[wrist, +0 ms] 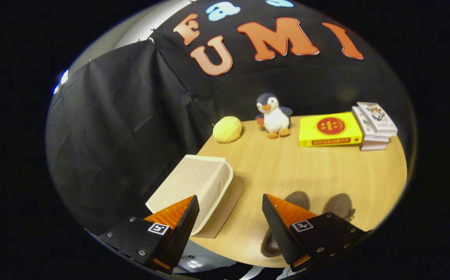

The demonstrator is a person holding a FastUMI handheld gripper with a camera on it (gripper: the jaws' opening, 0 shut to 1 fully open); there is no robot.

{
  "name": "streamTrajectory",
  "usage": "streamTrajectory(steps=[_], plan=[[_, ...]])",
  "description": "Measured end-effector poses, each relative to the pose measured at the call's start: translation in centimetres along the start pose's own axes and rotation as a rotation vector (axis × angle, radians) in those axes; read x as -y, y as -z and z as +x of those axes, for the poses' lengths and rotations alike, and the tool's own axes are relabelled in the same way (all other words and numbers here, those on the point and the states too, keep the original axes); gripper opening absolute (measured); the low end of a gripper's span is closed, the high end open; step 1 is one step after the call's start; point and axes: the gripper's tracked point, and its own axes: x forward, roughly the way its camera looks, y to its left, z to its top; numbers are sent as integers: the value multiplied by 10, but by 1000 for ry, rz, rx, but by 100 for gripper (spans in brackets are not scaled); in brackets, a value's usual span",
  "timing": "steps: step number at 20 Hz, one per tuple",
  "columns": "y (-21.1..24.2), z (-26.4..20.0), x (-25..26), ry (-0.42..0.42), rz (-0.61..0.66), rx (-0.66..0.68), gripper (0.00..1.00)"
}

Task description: Open the storage box then place both shoes into the box .Put the left shoe in first, then the right shoe, with the right side of both shoes facing outward in a uniform manner.

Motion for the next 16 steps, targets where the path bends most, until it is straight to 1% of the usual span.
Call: streamTrajectory(steps=[3, 6, 8, 12, 14, 16], plan=[[22, 25, -21, -83, 98, -88, 97], [43, 50, -34, -130, 180, -166, 97], [52, 68, -41, -151, 224, -206, 97], [66, 88, -53, -207, 306, -251, 97], [72, 97, -55, -205, 325, -264, 96], [80, 102, -60, -223, 330, -288, 96]])
